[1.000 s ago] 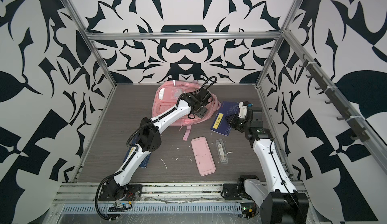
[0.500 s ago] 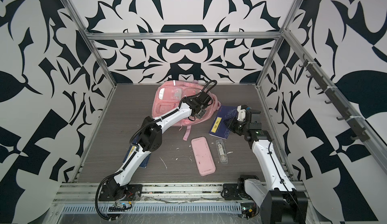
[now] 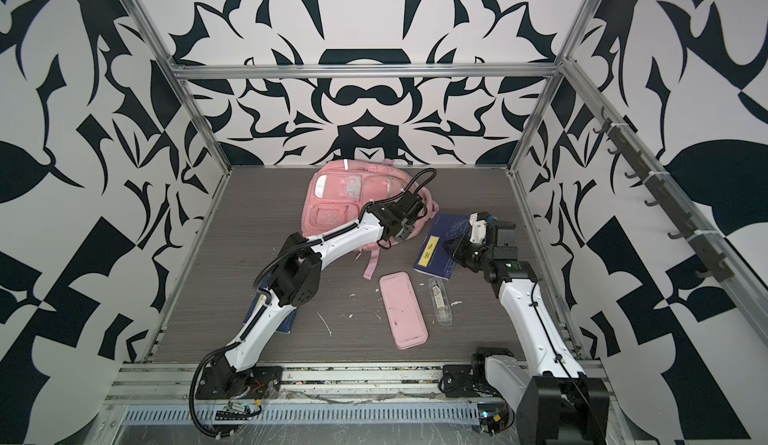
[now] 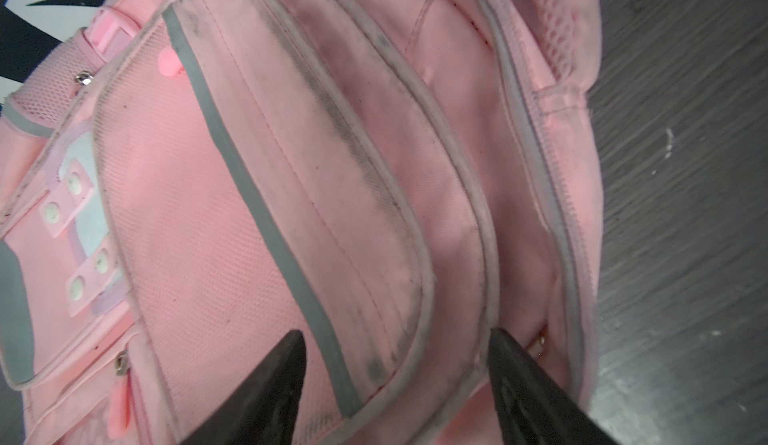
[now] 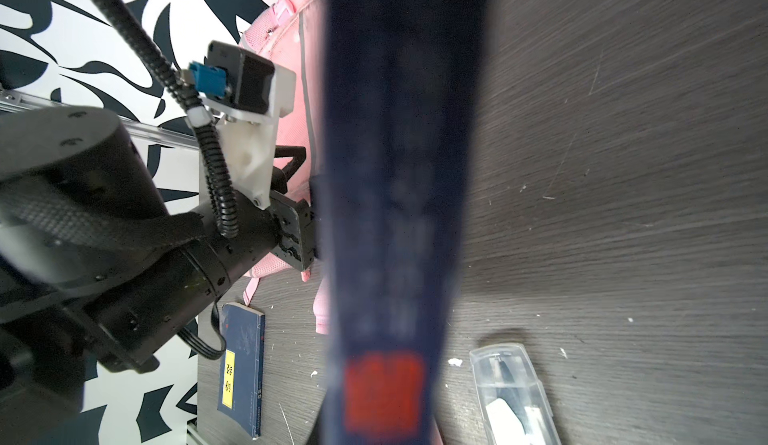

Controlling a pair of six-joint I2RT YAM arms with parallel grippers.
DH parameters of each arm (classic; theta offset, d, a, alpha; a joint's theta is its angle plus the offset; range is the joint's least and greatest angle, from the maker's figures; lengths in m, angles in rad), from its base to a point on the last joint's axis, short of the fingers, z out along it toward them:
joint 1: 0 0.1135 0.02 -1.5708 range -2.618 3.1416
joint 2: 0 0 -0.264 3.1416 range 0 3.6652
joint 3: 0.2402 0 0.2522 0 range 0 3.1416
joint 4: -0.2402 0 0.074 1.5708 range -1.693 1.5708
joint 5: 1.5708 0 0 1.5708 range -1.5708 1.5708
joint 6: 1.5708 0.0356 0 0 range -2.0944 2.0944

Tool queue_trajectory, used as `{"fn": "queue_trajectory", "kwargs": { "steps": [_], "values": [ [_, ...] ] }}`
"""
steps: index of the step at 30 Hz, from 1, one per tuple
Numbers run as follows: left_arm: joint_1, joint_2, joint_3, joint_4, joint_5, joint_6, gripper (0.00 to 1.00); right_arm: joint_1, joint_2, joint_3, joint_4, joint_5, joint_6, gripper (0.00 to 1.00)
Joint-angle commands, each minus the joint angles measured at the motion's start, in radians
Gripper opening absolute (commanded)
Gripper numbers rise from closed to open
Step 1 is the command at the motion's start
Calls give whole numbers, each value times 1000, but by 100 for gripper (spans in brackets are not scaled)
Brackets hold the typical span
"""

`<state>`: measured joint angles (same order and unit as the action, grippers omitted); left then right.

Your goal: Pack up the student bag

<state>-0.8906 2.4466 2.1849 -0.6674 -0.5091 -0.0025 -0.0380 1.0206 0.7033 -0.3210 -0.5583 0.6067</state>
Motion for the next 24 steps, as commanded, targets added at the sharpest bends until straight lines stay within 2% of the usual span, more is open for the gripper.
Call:
{"fn": "queue_trajectory", "kwargs": {
  "steps": [1,5,10,19,24],
  "values": [
    [2,44,98,-77,-62,1,71,-4,-14,5,56,-24,10,0],
    [12,89,160,-127,-102,-12,66,-3,-16,8,54,-28,10,0],
    [34,77,139,-122,-64,-21,57,-3,-16,4,57,-32,14,0],
    [8,-49,-28,17,22,-10,63,-2,-22,-2,66,-37,28,0],
    [-6,-86,-73,56,33,-18,64,-3,-23,-10,71,-43,30,0]
  ]
}}
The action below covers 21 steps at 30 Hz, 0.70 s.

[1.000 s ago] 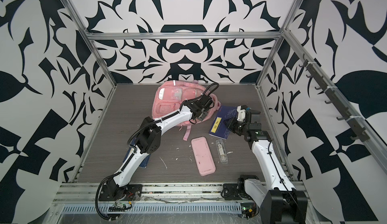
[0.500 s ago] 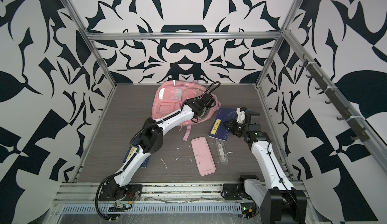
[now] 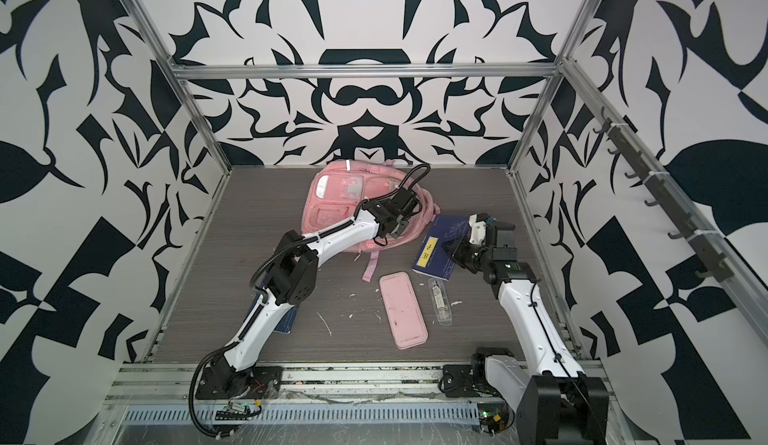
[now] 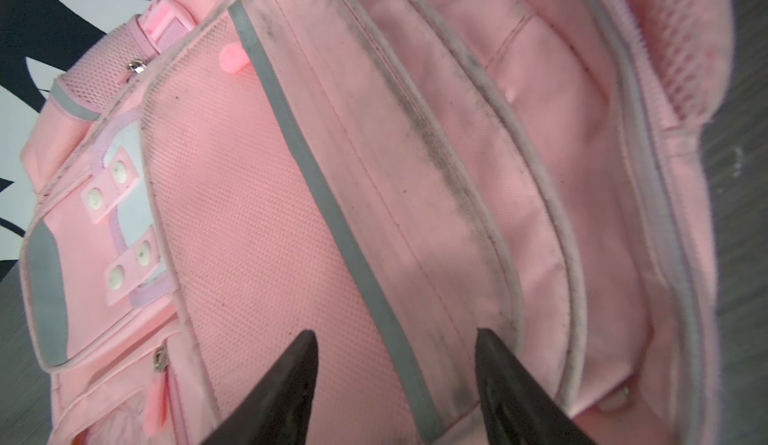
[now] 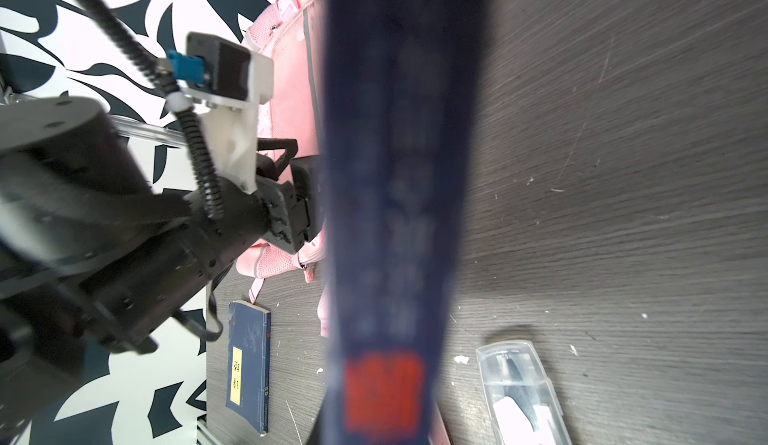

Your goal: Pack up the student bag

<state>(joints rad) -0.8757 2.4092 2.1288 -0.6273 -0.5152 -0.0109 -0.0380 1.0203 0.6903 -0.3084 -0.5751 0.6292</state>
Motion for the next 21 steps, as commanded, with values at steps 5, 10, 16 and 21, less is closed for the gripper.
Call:
{"fn": "queue_trajectory", "kwargs": {
  "steps": [5,10,16,21],
  "values": [
    [-23,-60,-59,57,41,-9,64,-3,-29,-2,54,-25,7,0],
    [-23,-30,-36,31,27,-11,65,-3,-25,-6,58,-25,6,0],
    [-12,67,83,-72,-56,-28,64,-2,-22,-5,63,-28,10,0],
    [6,82,98,-86,-33,-35,63,-3,-28,-8,61,-29,9,0]
  ]
}}
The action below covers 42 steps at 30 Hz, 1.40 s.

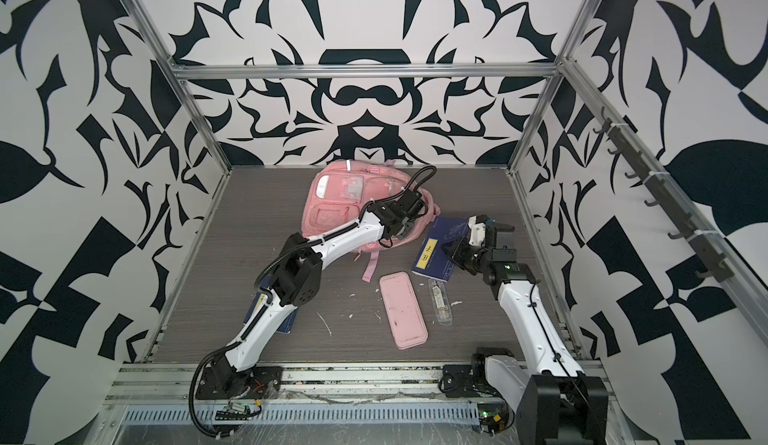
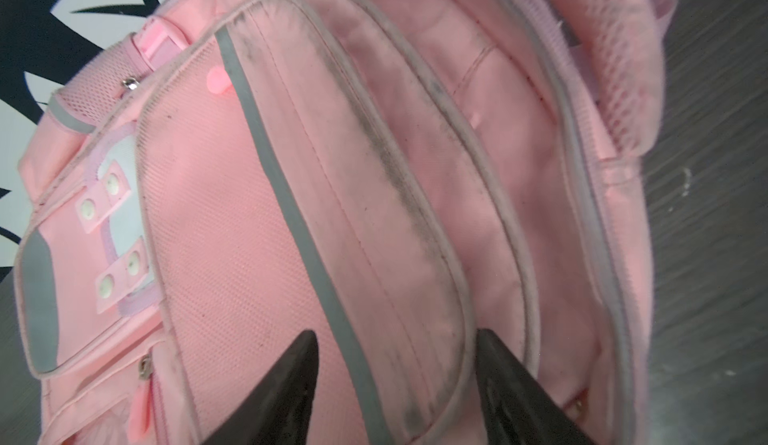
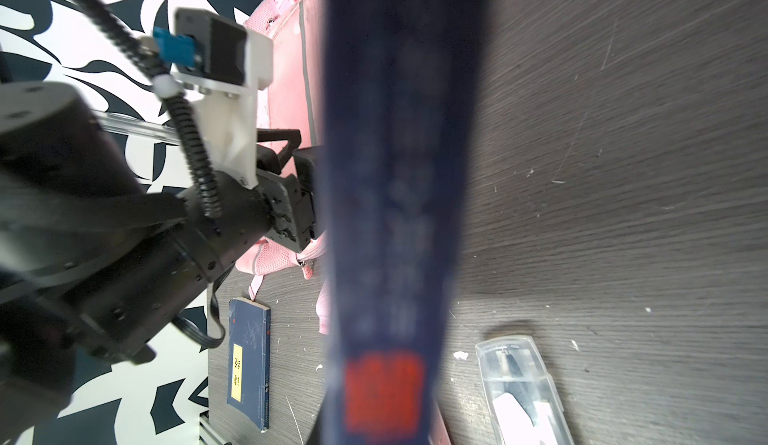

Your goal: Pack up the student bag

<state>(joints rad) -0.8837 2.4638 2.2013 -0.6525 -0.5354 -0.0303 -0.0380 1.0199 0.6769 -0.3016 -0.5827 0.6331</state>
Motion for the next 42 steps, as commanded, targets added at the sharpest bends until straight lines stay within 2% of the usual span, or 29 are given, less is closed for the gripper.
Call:
{"fn": "queue_trajectory", "kwargs": {
  "steps": [1,6,9,11,12,15,20,21,31,42],
  "values": [
    [15,26,23,-60,-5,-12,63,-2,-27,4,55,-22,7,0],
    [13,-21,-48,2,41,-7,63,-3,-25,3,62,-23,11,0],
    [13,-26,-53,-2,28,-12,62,-3,-21,0,72,-28,19,0],
    [14,-14,-35,-22,6,-15,58,-3,-18,0,76,-31,20,0],
    [15,-6,-24,-35,-1,-17,54,-3,-17,0,77,-31,20,0],
    [19,7,9,-67,-5,-19,34,-3,-17,0,79,-34,20,0],
    [17,-71,-53,-33,-13,-10,3,-2,-15,-3,108,-46,28,0],
    [17,-91,-69,-30,-20,-6,0,-3,-11,-4,120,-52,36,0],
    [20,-389,-283,65,-33,3,0,23,100,53,289,-90,127,0],
    [82,-629,-387,125,110,-47,0,112,232,142,402,-47,186,0]
  ]
}}
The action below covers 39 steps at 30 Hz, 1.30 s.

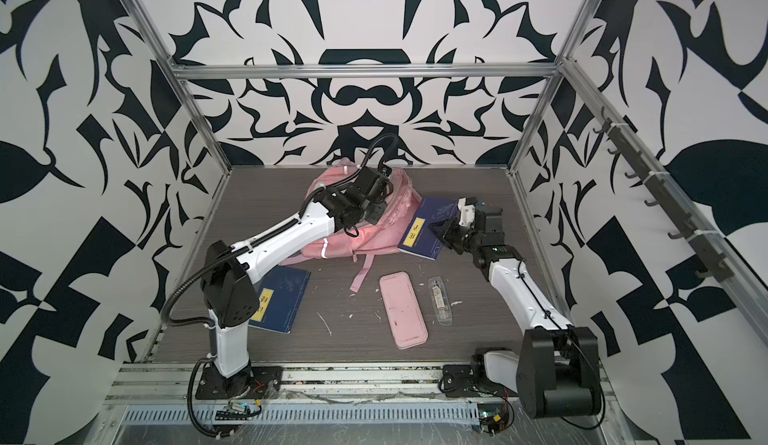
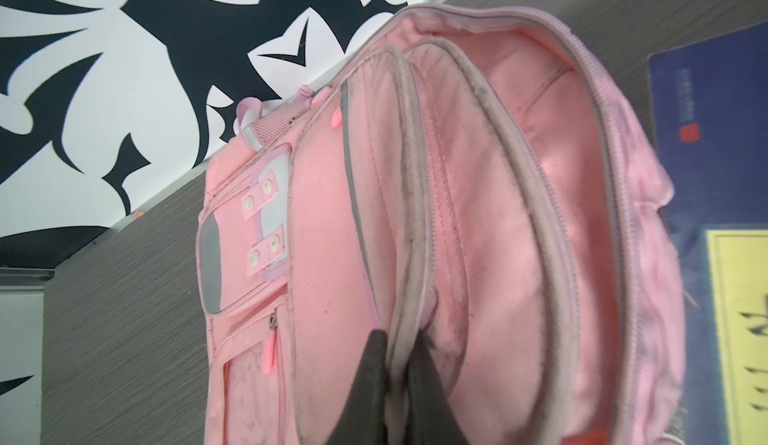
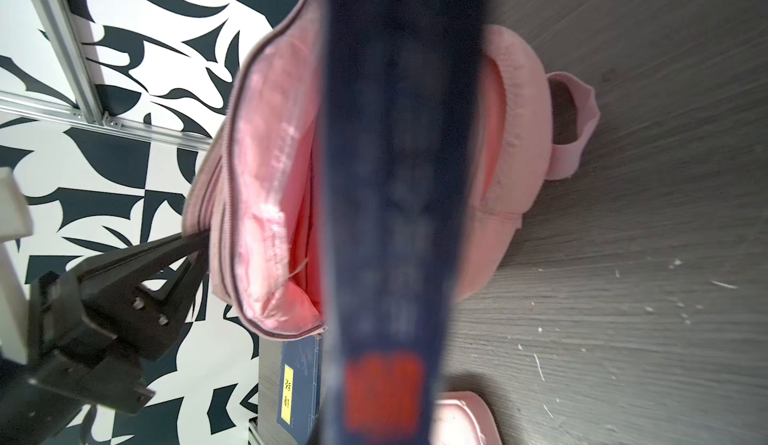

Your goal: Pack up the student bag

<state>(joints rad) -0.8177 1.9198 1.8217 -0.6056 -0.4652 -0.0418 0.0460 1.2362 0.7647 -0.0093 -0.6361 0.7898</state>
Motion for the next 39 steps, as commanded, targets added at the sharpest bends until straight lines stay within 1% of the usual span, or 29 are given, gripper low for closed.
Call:
{"fn": "queue_trajectory", "kwargs": {
  "steps": [1,3,6,10,13,16,20,22,26,28,31,32,33,35,37,39],
  "values": [
    [25,-103,-19,85,59,-43,0,44,36,62,132,14,37,0],
    [48,-140,-45,103,104,-70,0,76,84,79,185,25,57,0],
    [96,-193,-106,145,200,-125,0,132,191,118,282,32,91,0],
    [175,-239,-174,182,356,-214,0,215,356,217,404,28,134,0],
    [225,-266,-214,204,442,-267,0,268,486,302,505,4,189,0],
    [260,-283,-235,218,503,-298,0,316,619,399,577,-22,250,0],
    [270,-281,-231,208,526,-301,0,374,784,521,698,-57,361,0],
    [270,-279,-230,208,535,-300,0,407,857,595,701,-59,376,0],
    [271,-273,-225,206,552,-298,0,456,986,743,637,-72,376,0],
    [271,-271,-222,205,565,-298,0,475,1052,834,605,-98,382,0],
    [272,-269,-224,201,574,-294,0,493,1114,923,543,-124,369,0],
    [271,-270,-224,197,573,-293,0,495,1120,942,507,-129,351,2],
    [272,-271,-226,195,573,-289,0,498,1121,956,453,-127,320,10],
    [272,-275,-234,193,567,-280,0,497,1102,962,351,-116,253,31],
    [272,-282,-242,193,557,-274,0,493,1066,963,215,-80,150,51],
    [275,-288,-248,194,553,-270,0,487,1030,957,113,-38,70,62]
  ]
}}
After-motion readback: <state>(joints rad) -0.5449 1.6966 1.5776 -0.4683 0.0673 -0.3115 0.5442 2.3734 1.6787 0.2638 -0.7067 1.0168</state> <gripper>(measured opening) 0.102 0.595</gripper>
